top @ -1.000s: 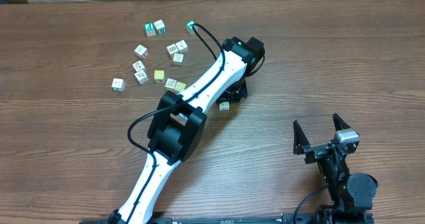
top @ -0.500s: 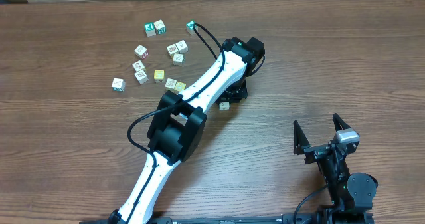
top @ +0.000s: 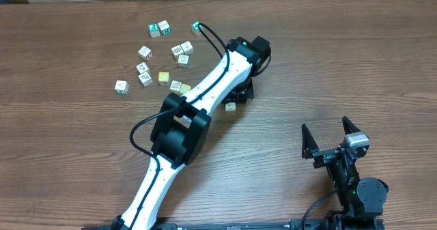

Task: Form a tower
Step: 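Lower the B block onto the table and open the left gripper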

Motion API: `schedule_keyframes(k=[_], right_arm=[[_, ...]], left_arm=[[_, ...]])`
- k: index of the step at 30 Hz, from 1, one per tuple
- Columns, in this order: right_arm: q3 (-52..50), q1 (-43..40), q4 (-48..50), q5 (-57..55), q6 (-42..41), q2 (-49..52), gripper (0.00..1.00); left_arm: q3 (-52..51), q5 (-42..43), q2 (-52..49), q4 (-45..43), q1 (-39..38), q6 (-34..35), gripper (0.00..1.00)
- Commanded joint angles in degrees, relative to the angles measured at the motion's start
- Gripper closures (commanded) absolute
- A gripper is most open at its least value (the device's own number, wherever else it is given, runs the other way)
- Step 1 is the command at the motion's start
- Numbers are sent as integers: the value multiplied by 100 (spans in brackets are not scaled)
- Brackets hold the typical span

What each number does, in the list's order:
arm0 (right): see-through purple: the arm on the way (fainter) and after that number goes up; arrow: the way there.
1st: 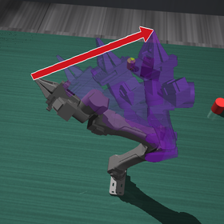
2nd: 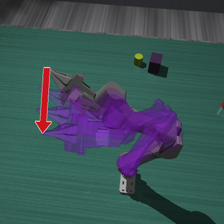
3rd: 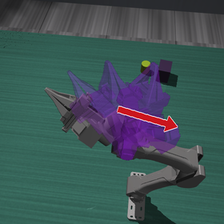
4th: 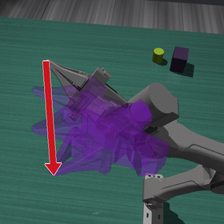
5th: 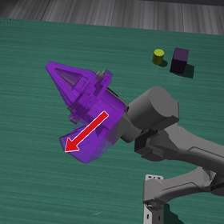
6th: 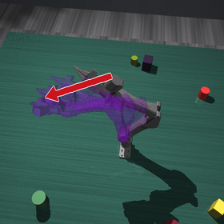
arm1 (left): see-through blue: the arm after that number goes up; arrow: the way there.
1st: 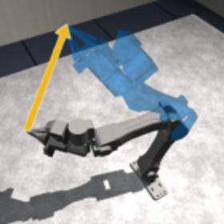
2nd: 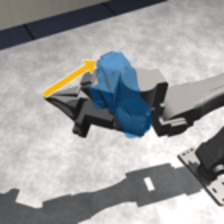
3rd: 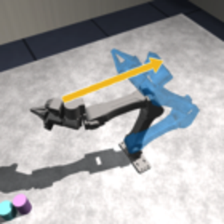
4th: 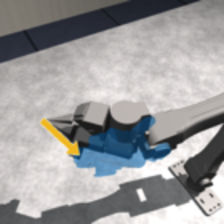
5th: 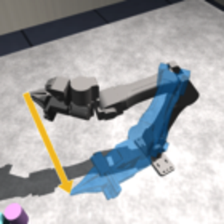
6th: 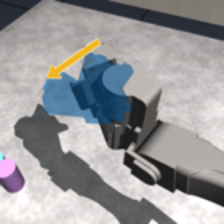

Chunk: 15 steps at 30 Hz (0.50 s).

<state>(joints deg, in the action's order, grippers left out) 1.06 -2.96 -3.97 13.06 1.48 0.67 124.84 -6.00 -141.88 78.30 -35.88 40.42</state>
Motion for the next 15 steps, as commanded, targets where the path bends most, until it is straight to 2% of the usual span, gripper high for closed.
schedule_keyframes(k=[1, 15], right_arm=[[-61, 22, 24, -55, -11, -50, 0], [-59, 22, 24, -55, -11, -50, 0]], left_arm=[[-35, -57, 13, -42, 197, -251, 77], [-35, -37, 13, -74, 321, -450, 76]])
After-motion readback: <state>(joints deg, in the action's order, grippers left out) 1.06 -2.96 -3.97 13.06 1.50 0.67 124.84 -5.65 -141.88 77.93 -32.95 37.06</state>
